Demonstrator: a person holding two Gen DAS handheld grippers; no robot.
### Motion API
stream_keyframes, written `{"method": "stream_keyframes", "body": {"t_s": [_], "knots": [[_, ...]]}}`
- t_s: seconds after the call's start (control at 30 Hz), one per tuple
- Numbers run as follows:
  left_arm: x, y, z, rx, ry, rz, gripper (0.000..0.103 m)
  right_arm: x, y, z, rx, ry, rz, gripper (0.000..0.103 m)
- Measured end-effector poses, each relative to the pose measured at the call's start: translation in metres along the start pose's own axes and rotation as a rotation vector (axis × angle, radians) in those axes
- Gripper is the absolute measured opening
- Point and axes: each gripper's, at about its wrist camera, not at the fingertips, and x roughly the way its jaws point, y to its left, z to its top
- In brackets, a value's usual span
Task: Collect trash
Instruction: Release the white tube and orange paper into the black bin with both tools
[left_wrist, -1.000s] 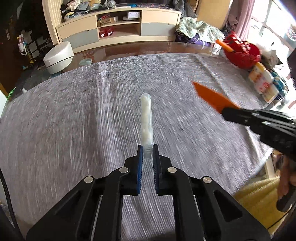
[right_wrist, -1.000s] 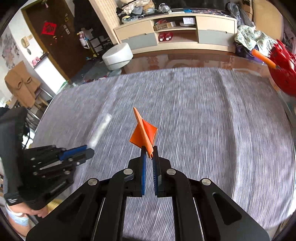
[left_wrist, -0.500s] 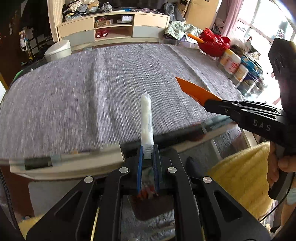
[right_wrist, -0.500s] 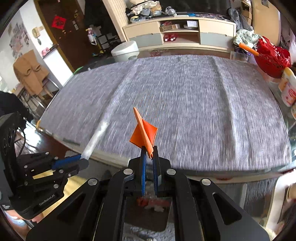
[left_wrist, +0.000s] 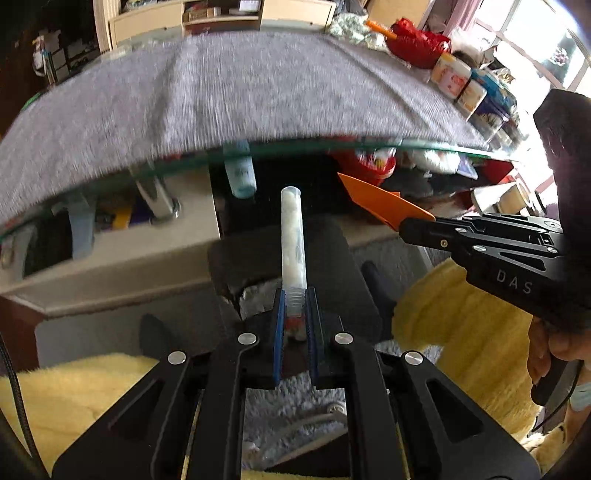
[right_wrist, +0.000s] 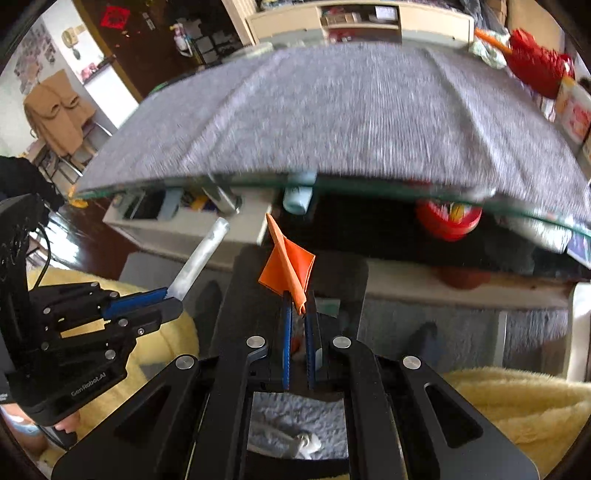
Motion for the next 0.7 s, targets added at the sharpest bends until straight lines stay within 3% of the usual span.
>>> {"method": "stream_keyframes", "body": {"t_s": [0.27, 0.53, 0.6, 0.67, 0.7], "knots": [[0.04, 0.013, -0.012, -0.046, 0.081, -0.025, 0.009, 0.044, -0.008, -0.014, 0.059, 0.076, 0.007, 0.008], [0.058, 0.021, -0.01, -0.076, 0.109, -0.019, 0.011, 0.063, -0.011, -0.006, 0.081, 0.107, 0.013, 0.013], [0.059, 0.024, -0.008, -0.08, 0.114, -0.009, 0.019, 0.064, -0.013, -0.003, 0.087, 0.107, 0.004, 0.018], [0.06, 0.026, -0.007, -0.083, 0.114, 0.001, 0.024, 0.063, -0.015, 0.0, 0.092, 0.098, -0.003, 0.047], [0.06, 0.027, -0.006, -0.087, 0.113, 0.004, 0.029, 0.061, -0.015, 0.001, 0.094, 0.087, -0.012, 0.052]]}}
